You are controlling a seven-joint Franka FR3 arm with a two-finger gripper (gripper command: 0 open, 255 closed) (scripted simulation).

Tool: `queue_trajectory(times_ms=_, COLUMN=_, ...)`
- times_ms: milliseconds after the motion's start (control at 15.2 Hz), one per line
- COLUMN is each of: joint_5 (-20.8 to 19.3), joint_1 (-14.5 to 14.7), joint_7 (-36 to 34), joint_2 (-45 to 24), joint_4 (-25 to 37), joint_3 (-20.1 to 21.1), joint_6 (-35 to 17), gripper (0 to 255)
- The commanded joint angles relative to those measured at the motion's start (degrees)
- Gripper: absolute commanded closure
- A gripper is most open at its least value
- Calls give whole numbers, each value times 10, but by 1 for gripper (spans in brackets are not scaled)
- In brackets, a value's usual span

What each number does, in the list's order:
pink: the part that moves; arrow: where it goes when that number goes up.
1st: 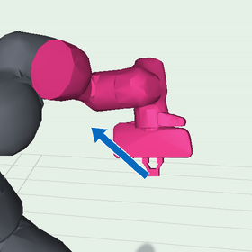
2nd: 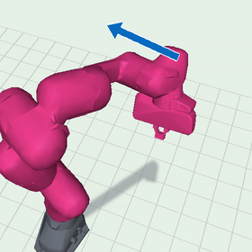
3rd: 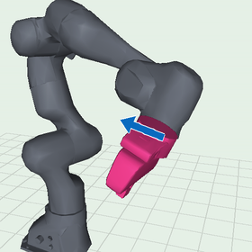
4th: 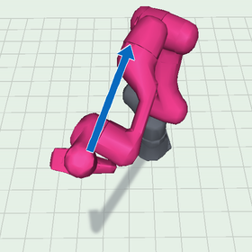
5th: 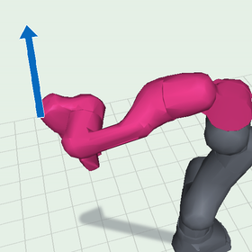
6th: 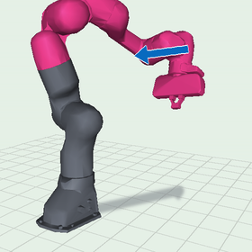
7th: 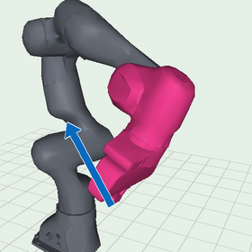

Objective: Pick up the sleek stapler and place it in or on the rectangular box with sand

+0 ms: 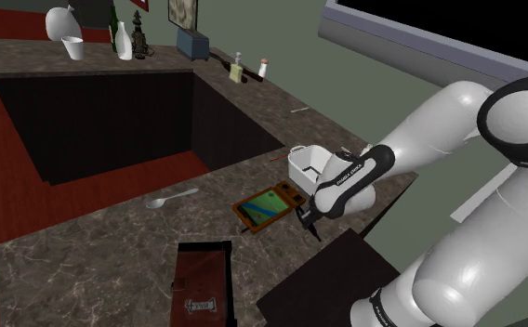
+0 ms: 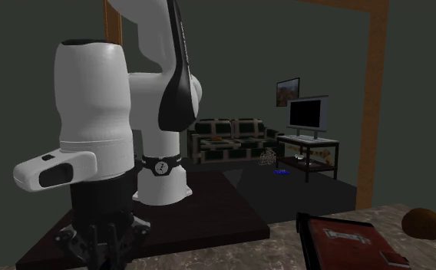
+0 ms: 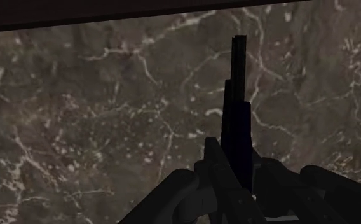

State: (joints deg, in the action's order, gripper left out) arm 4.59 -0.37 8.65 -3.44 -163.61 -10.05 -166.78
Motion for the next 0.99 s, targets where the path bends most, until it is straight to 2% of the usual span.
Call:
queue_trajectory(times_ms=0, joint_5=-24, joint_1=3, joint_7=-18, joint_2=26, joint_4=-5, joint_3=-8, joint_6=21, gripper=255)
queue_trajectory(times_ms=396, joint_5=-67, joint_1=-7, joint_7=-49, joint_2=98, joint_4=-9, joint_3=-9, joint_6=88, gripper=255)
queue_trajectory(times_ms=924, joint_5=-89, joint_1=-18, joint_7=-65, joint_2=185, joint_4=-3, joint_3=-3, joint_6=180, gripper=255)
